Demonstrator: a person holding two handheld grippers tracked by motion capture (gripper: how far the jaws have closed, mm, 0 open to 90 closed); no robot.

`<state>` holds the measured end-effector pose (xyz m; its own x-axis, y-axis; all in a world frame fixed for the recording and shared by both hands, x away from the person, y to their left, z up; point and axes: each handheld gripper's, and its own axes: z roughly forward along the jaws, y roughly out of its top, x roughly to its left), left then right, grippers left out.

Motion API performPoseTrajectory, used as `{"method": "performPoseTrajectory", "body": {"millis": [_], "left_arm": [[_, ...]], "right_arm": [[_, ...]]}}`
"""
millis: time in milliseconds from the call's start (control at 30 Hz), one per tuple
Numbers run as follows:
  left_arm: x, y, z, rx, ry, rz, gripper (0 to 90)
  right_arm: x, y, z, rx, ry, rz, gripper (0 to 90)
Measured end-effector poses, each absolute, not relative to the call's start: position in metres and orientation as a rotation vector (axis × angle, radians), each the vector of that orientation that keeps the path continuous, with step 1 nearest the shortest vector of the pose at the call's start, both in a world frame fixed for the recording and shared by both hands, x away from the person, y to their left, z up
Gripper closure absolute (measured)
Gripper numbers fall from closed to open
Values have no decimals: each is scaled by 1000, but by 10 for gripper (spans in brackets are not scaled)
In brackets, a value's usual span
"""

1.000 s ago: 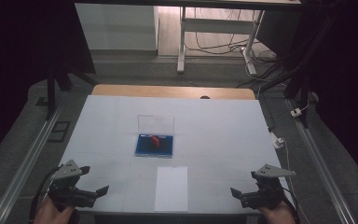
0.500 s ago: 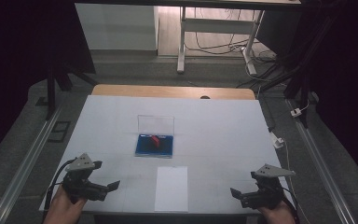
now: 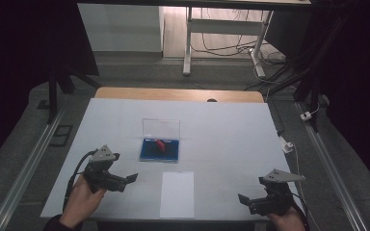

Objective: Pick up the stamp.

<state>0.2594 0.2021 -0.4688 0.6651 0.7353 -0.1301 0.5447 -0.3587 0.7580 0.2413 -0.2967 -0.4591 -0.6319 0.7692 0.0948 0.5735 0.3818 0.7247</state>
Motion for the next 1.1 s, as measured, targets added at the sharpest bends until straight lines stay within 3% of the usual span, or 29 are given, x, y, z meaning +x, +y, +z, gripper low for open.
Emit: {"method": "performPoseTrajectory", "body": {"millis": [600, 1100], "left_arm": [[307, 175, -475, 2101, 991, 297, 0], [345, 142, -483, 2194, 954, 372, 0]], "right_arm": [[242, -296, -460, 1185, 2401, 1090, 0], [242, -296, -460, 1173, 2410, 1083, 0]]}}
